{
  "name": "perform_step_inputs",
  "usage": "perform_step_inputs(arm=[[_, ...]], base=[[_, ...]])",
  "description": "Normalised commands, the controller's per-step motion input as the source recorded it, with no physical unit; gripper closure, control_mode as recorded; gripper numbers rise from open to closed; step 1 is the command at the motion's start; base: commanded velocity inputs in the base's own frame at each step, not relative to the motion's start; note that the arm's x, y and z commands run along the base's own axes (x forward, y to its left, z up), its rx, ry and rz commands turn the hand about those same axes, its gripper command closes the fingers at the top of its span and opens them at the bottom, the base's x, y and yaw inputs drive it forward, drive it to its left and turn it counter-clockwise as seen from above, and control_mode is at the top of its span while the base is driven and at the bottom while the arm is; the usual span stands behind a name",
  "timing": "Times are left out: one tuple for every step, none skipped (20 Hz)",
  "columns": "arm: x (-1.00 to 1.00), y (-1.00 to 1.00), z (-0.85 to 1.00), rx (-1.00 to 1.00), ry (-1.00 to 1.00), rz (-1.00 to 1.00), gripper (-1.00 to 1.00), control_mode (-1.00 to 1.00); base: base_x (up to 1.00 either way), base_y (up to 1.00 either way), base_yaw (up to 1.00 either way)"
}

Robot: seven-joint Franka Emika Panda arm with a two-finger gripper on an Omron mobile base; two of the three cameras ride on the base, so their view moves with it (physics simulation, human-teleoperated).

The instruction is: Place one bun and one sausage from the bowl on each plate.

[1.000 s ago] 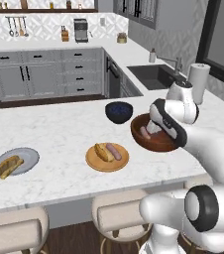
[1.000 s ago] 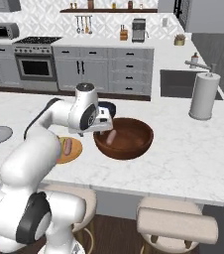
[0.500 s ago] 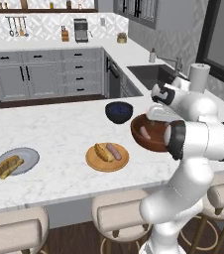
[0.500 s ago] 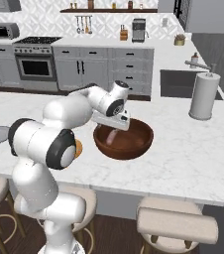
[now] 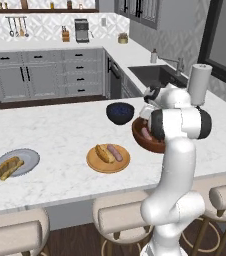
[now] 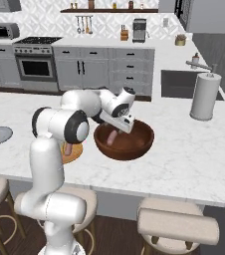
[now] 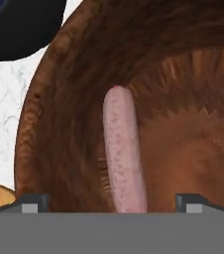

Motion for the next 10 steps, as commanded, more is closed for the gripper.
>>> perform_step_inputs(arm=[[0.61, 0.00, -0.75, 0.00, 0.05, 0.00, -1.00, -1.00], [0.62, -0.06, -0.61, 0.00, 0.00, 0.00, -1.00, -1.00], [0.57, -0.28, -0.58, 0.04, 0.00, 0.03, -1.00, -1.00], [0.49, -0.41, -0.57, 0.09, 0.00, 0.03, -1.00, -1.00], [0.45, -0.33, -0.52, 0.09, 0.00, 0.03, -1.00, -1.00], [0.42, -0.11, -0.51, 0.08, 0.00, 0.07, -1.00, -1.00], [0.36, 0.00, -0.64, 0.05, 0.02, 0.10, -1.00, -1.00], [0.16, 0.00, -0.62, 0.02, 0.04, 0.13, -1.00, -1.00], [0.00, 0.06, -0.59, 0.00, 0.04, 0.14, -1.00, -1.00], [0.00, 0.14, -0.51, 0.00, 0.00, 0.11, -1.00, -1.00]], base=[[0.00, 0.00, 0.00], [0.00, 0.00, 0.00], [0.00, 0.00, 0.00], [0.00, 0.00, 0.00], [0.00, 0.00, 0.00], [0.00, 0.00, 0.00], [0.00, 0.00, 0.00], [0.00, 0.00, 0.00], [0.00, 0.00, 0.00], [0.00, 0.00, 0.00]])
